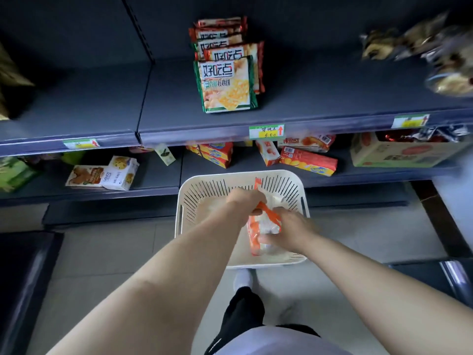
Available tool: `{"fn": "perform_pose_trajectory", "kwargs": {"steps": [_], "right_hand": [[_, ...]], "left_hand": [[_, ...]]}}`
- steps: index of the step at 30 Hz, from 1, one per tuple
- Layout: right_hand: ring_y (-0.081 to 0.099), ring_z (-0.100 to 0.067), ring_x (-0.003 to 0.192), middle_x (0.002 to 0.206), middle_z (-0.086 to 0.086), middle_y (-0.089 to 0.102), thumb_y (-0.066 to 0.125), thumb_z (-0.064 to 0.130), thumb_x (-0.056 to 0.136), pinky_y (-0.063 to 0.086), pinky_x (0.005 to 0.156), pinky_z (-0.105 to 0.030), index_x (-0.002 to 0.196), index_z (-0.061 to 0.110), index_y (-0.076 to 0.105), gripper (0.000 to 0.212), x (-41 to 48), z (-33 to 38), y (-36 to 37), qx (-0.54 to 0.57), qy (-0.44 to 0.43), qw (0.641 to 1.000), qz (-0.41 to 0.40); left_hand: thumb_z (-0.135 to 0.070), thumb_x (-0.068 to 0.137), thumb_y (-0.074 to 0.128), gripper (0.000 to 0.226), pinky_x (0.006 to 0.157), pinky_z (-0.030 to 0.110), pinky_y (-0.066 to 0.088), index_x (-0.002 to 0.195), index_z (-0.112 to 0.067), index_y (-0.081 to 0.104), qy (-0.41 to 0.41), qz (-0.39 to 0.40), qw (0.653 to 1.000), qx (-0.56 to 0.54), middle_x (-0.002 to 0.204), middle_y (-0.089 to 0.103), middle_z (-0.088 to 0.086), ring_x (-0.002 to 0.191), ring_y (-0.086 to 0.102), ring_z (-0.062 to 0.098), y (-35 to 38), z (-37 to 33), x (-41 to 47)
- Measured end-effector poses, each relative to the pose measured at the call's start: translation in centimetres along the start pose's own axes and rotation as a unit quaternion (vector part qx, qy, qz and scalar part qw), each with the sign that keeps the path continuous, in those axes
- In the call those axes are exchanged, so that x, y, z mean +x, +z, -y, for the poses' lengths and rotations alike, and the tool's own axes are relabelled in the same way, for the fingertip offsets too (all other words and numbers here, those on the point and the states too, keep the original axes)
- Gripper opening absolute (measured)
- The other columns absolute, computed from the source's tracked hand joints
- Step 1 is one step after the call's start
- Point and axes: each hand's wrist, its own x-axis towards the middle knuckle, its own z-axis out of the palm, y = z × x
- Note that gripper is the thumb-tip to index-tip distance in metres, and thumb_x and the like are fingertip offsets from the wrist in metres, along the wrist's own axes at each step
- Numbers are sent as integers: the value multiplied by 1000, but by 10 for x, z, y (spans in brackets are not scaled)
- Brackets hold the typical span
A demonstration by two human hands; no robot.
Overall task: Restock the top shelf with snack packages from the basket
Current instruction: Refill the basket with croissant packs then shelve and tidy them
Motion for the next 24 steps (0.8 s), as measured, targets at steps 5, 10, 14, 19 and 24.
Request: {"fn": "perform_pose_trajectory", "kwargs": {"steps": [5,10,14,19,24], "right_hand": [[62,-31,102,102,-2,66,48,33,93,45,76,-35,95,23,55,12,-23,-4,-21,95,28,986,-134],[58,-31,96,103,-9,61,42,20,99,37,67,-32,97,18,58,17,-20,6,-61,189,-5,966,-178],[56,-30,87,97,-11,62,39,27,100,35,63,-31,105,17,58,23,-19,14,-79,279,-8,941,-190],[61,-30,96,100,-11,63,47,20,96,50,90,-41,86,20,56,13,-26,11,-103,367,-54,916,-155],[64,-36,104,108,-15,68,50,15,96,51,93,-50,91,16,62,14,-31,15,-119,487,-63,859,-143]], "left_hand": [[-10,89,64,13,29,15,40,78,-8,57,32,-10,997,-71,81,64,8,57,58,14,11,-26,-43],[-39,94,59,27,89,37,42,82,-16,66,86,-7,981,-172,81,73,-1,71,65,13,-12,-23,-64],[-33,93,61,18,76,32,40,98,-16,67,107,-89,970,-201,94,71,1,75,60,14,-35,-10,-66],[-24,77,83,69,88,32,43,137,-24,48,164,-79,981,-63,126,56,0,108,53,18,-43,9,-72],[-17,83,78,36,83,26,55,116,-24,65,269,-29,962,-33,108,66,5,90,66,17,-45,-2,-85]]}}
